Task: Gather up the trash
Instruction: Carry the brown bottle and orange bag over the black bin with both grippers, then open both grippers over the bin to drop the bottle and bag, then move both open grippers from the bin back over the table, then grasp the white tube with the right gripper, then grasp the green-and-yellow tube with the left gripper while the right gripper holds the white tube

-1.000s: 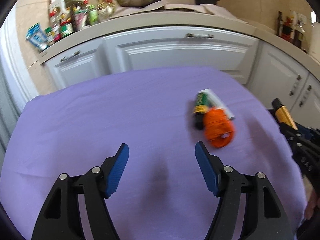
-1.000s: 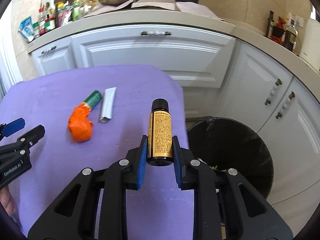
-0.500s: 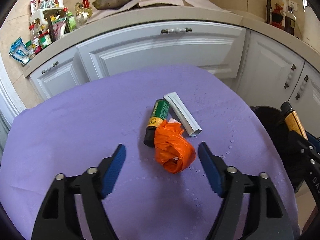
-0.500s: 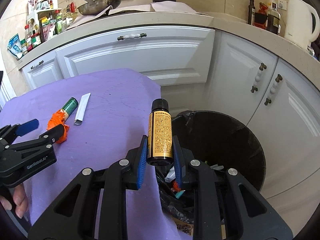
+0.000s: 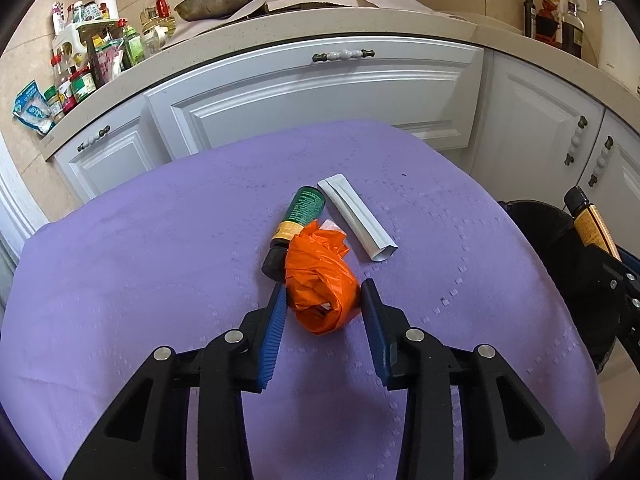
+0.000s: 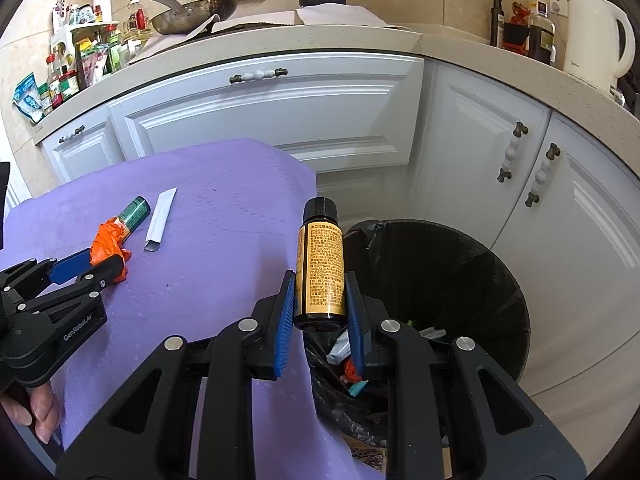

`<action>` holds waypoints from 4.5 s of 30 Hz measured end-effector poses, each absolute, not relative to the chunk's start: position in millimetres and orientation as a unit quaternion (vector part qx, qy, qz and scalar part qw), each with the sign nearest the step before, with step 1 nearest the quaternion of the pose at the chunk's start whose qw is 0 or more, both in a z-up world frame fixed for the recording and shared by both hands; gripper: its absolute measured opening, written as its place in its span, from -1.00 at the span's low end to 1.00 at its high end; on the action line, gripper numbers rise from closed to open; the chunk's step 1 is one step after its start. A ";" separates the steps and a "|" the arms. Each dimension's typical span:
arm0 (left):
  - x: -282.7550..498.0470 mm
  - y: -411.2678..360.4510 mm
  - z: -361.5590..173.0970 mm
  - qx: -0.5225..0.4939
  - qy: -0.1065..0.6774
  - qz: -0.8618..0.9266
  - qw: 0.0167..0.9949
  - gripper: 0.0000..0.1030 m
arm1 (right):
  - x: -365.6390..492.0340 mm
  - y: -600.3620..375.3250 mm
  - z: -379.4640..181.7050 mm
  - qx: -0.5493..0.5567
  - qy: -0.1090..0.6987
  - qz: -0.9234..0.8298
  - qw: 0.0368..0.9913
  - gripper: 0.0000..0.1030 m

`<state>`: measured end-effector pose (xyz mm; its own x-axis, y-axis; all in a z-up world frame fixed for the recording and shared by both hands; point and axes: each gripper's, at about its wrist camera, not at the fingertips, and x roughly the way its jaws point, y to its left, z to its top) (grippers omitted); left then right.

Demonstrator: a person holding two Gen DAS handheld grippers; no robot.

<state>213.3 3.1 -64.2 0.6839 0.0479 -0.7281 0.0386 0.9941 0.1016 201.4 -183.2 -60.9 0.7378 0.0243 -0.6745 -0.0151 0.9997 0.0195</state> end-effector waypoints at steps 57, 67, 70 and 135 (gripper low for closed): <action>229.7 -160.3 -46.2 0.133 0.317 -0.122 0.931 0.09 | 207.8 -317.9 -83.4 0.044 0.348 -0.194 0.916 -0.24; 219.9 -113.2 -39.1 0.124 0.326 -0.080 0.934 0.34 | 206.0 -281.9 -68.1 0.037 0.343 -0.154 0.926 -0.24; 214.4 -83.3 -37.0 0.117 0.330 -0.058 0.935 0.35 | 208.8 -257.9 -60.0 0.039 0.340 -0.117 0.932 -0.24; 236.6 49.5 -50.9 0.069 0.372 0.048 0.925 0.40 | 250.6 -159.2 -68.7 -0.022 0.392 0.005 0.920 -0.73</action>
